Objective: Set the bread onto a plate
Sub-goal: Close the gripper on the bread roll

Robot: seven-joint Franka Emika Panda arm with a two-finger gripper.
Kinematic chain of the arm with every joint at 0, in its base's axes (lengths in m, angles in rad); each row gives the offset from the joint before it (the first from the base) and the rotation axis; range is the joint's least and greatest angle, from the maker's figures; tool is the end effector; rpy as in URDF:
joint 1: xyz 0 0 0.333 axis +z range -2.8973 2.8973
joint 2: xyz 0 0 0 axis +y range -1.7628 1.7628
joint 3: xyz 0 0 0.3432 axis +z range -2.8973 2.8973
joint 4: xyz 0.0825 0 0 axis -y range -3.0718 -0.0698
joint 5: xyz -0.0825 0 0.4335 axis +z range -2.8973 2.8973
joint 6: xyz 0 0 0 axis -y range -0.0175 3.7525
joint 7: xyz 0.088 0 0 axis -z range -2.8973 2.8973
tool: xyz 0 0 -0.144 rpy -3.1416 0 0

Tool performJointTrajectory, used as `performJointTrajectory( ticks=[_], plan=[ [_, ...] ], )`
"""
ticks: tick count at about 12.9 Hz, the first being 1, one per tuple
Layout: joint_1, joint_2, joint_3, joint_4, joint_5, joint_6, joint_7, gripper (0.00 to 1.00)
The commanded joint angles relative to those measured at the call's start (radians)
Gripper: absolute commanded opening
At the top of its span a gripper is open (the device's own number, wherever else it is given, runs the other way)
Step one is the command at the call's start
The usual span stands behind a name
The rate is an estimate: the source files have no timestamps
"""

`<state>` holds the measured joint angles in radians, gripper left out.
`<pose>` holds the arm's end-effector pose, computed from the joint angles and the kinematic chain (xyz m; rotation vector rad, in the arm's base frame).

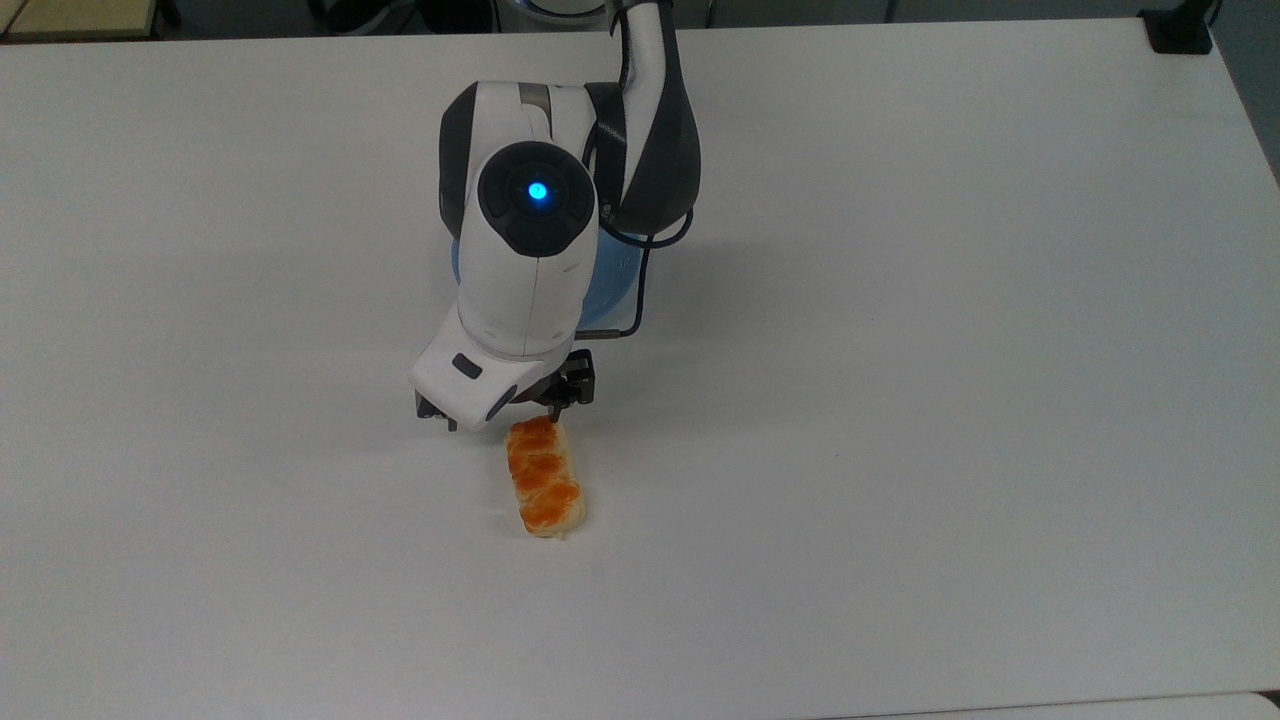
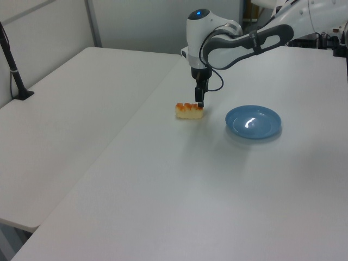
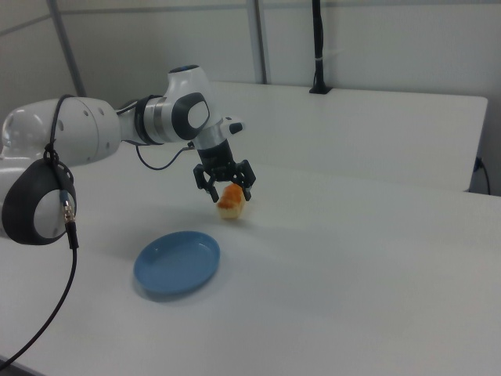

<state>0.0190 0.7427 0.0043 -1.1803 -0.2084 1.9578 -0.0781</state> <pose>0.8222 -0.0025 0.3190 2.9376 0.2588 0.0435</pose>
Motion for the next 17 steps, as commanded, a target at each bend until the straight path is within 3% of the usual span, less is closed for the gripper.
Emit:
performJointTrajectory(
  ticks=[1,6,14,17],
  plan=[
    [0.009,0.018,0.035,0.053,-0.011,-0.002,0.024,1.0],
    [0.027,0.061,0.059,0.056,-0.012,0.061,0.129,1.0],
    [0.019,0.072,0.045,0.053,-0.019,0.081,0.118,0.98],
    [0.015,0.073,0.045,0.047,-0.048,0.084,0.123,0.85]
  ],
)
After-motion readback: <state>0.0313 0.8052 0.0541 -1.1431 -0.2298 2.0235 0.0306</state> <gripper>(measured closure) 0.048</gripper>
